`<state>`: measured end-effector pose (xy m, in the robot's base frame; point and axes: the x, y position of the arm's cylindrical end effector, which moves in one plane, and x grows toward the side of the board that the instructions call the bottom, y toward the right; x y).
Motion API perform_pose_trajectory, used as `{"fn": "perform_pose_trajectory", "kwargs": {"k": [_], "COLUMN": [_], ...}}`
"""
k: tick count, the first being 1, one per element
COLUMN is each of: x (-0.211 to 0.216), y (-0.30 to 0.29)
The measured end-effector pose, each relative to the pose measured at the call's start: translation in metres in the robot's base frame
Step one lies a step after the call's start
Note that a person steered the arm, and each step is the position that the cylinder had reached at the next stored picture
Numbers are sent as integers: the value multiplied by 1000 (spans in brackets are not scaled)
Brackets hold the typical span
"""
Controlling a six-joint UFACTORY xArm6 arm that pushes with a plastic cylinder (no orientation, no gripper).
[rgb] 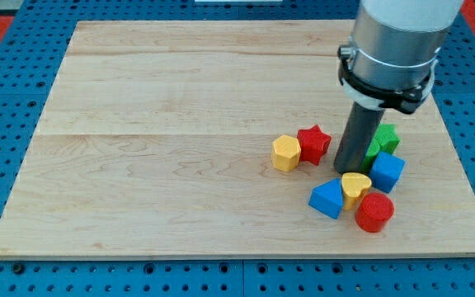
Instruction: Push the green star with green circle to the right center of the board
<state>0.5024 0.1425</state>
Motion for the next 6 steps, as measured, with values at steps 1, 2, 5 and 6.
{"fn": "perform_pose_trajectory", "kwargs": {"k": [1, 2, 5, 6], "x": [-9, -30, -52, -40], "y": [23, 39, 56, 57]}}
